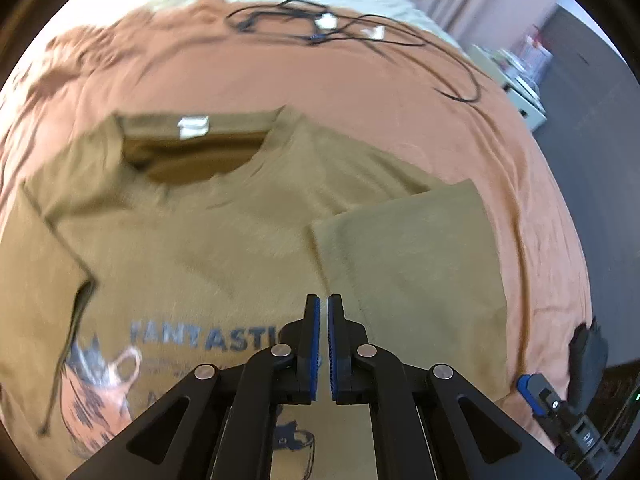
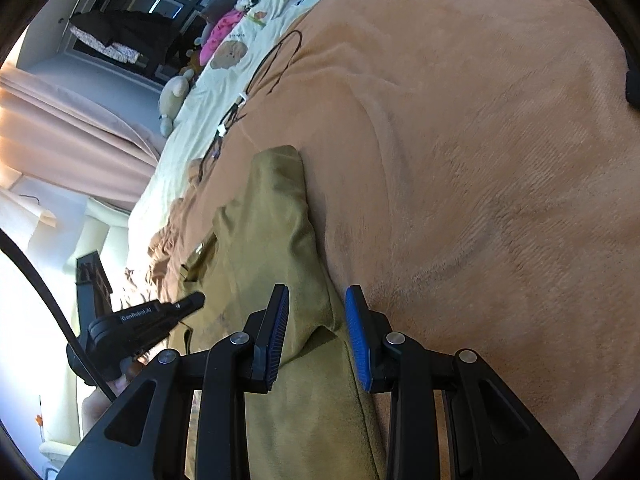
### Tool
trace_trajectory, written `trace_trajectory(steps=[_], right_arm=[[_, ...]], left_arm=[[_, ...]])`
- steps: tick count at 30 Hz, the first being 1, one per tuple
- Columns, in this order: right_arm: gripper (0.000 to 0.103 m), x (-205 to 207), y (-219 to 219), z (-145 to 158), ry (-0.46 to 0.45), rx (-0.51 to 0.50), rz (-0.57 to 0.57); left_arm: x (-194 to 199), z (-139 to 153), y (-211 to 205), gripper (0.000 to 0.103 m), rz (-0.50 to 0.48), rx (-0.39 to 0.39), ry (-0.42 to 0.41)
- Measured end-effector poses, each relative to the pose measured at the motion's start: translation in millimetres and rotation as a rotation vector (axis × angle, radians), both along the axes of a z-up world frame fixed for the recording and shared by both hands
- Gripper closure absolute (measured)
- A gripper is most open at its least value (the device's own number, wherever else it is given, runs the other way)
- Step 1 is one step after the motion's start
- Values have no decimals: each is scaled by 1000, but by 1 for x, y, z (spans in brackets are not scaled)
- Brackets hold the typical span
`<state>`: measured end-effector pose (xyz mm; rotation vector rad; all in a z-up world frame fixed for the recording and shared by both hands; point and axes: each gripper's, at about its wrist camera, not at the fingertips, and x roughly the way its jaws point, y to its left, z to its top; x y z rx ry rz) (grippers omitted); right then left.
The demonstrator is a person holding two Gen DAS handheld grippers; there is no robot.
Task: Fold small clothes
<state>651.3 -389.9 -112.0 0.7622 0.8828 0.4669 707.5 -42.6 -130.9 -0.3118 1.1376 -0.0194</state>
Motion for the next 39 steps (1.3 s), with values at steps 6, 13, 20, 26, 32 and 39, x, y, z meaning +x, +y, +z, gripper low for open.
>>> trace_trajectory(steps=[6,13,20,26,32,39], right_arm=[[76,-1,1,3,-6,4,6],[51,-6,10,3,-38,-56,18],[54,-4,31,1,-23,-151,49],[76,1,35,-2,23,-179,38],[79,2,32,-2,37,-159,37],[79,2,26,-4,48,-138,36]], left_arm=[[15,-2,-7,71,-42,29,-14],[34,-25,2,59,-33,59,-3],[41,-37,2,59,-53,96,-29],[39,-36,-12,94,-115,152,-44],[29,-22,-13,100,-106,179,-41],[24,-8,-1,100,-73,199,4]])
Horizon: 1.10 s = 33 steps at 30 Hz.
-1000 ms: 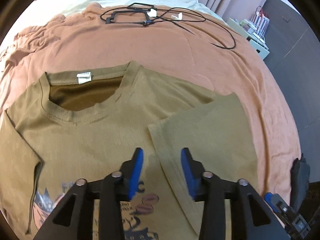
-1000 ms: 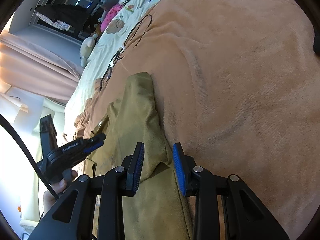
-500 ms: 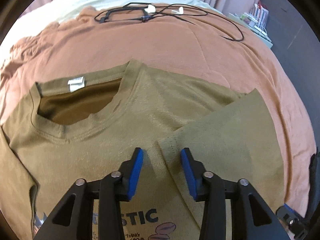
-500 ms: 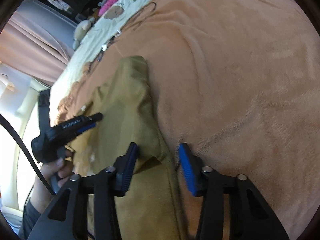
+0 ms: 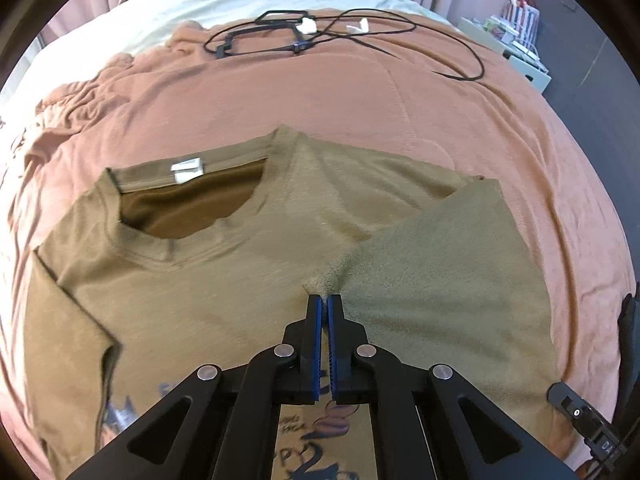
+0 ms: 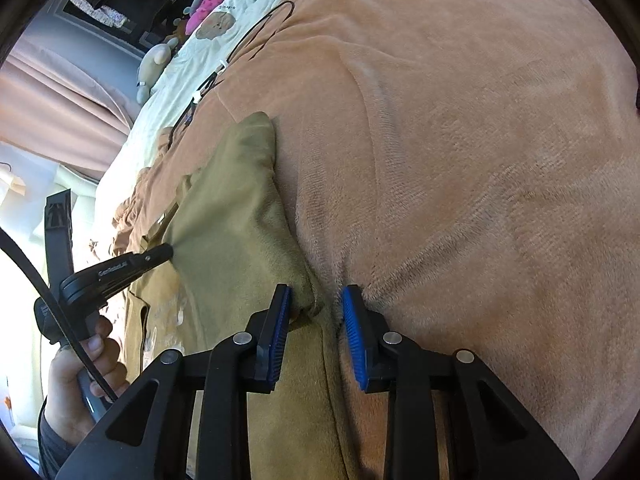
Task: Fold small clothes
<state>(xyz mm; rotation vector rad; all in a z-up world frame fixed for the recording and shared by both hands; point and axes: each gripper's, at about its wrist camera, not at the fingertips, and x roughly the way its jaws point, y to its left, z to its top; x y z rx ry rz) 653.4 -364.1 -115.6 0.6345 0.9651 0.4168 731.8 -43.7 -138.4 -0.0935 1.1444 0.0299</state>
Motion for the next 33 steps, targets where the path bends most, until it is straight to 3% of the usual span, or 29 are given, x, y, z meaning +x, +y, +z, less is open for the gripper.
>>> trace_trajectory(steps=[6,16,33], right_arm=[[79,-1,-2,-1,7,4,1],[78,-5,-21,6,-2,57,-19],[78,-8,-20,4,-4,66,-36]], left_arm=[[2,0,-3,100,-11,44,50],[8,-29,-14,100,-29,136,112],[3,-27,-4,100,-44,140,184]])
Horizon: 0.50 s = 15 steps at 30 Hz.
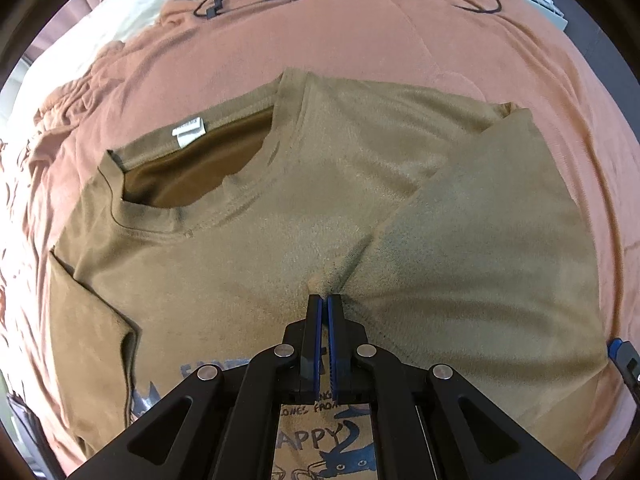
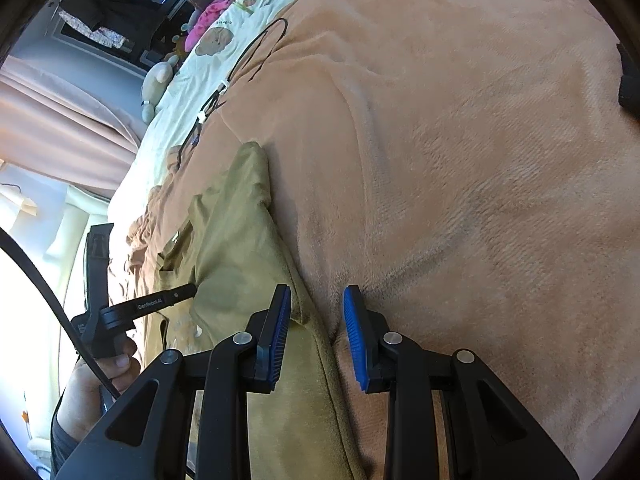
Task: Fold small clothes
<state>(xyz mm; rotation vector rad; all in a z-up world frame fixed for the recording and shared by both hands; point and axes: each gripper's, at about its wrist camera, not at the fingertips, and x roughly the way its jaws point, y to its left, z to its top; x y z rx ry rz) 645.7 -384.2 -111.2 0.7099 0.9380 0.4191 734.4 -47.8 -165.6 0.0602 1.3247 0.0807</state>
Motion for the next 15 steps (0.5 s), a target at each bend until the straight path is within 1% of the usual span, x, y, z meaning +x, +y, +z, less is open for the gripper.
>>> trace_trajectory(steps=[5,8,12,15], right_arm=[[78,-1,-2,4,-18,5,0],[78,-3,2,9,-40,6,13],[78,-5,7,15,-62,3,30],[78,-7,12,18,-69,3,42]], left_arm=[[3,-2,-3,100,-7,6,6],[3,-5,-3,100,-40,-25,47],[-2,-2,2,100,-66,-42,83],[-6,-1,5,100,-81,-40,96]])
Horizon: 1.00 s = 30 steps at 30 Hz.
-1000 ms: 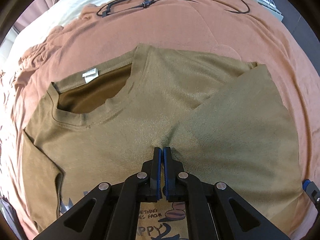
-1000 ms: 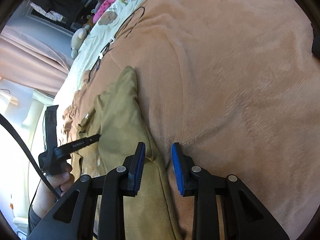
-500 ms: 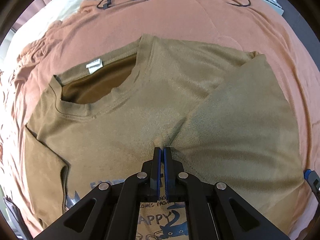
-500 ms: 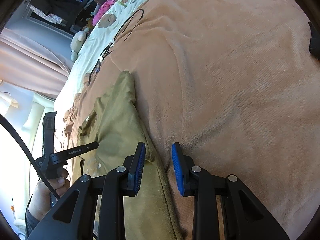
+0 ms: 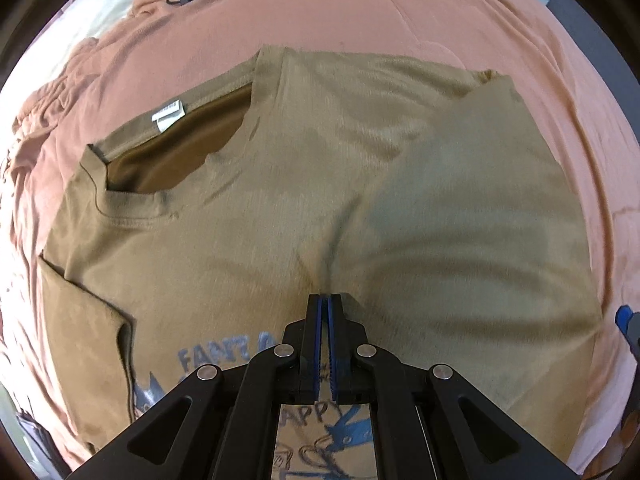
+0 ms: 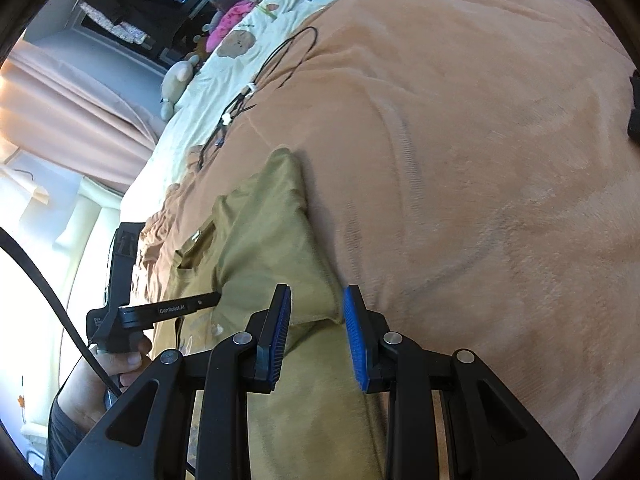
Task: Fold small clothes
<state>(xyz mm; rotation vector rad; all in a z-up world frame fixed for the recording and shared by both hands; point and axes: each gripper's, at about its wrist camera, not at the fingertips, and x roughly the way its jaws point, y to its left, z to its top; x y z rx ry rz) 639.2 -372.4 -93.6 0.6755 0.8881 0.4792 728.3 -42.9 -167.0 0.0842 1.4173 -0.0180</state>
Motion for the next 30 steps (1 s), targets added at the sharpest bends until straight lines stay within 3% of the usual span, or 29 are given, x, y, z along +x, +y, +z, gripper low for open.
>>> trace_trajectory(steps=[4,12,16,18,20,22,30], right_arm=[[78,-2,9,1,-5,28,38],[78,11,47,-14,47,48,179],[71,20,59,-25,89,66,212],[71,22,62,-30,112,59,224],[71,27,68,-37,145,47,232],[71,28,72,-41,163,43,241],[71,39,89,-47,129,63,220]], left_arm=[[-10,3,-1,100,0,-9,-19],[-18,17,10,100,25,-112,-80],[-18,19,22,98,37,-144,-94],[-20,20,31,94,42,-160,-102],[-24,24,37,79,44,-172,-120],[-28,28,41,71,39,-175,-144],[-46,51,64,70,65,-199,-192]])
